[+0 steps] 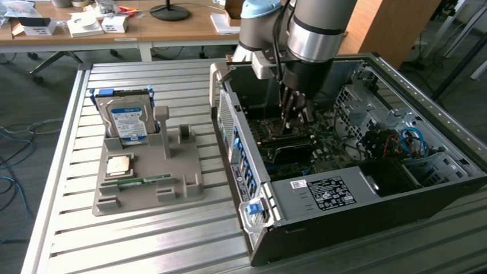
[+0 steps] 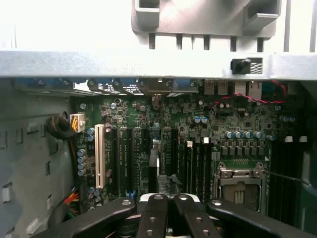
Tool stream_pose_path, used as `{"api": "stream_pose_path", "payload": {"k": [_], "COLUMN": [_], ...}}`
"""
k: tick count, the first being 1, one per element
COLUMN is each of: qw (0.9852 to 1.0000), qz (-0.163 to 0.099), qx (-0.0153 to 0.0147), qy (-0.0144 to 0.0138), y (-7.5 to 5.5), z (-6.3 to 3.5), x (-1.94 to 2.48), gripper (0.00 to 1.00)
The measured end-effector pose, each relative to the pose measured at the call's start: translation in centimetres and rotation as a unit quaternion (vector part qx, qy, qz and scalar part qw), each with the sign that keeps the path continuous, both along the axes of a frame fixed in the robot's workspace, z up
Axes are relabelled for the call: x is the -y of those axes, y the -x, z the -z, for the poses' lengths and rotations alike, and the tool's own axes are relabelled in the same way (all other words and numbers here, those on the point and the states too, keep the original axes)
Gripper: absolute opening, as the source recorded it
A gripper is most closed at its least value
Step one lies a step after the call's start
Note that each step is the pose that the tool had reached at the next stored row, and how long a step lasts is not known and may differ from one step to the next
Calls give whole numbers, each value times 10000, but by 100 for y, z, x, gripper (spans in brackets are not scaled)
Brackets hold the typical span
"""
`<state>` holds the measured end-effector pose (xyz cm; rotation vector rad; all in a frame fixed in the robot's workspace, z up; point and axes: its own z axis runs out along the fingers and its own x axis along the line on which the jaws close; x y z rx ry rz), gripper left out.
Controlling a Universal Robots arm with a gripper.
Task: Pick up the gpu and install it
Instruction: 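Press down on the gpu until it lock into place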
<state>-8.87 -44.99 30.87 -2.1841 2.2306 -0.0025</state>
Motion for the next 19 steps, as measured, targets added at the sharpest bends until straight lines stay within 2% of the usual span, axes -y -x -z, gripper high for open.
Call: {"api": "stream_pose_path", "payload": {"k": [3, 19], "qw": [10000, 10000], "qz": [0, 0], "qx": [-1, 0], "qy": [1, 0], "y": [0, -33], "z": [-74, -75], "x": [0, 0], "gripper": [11, 11]}}
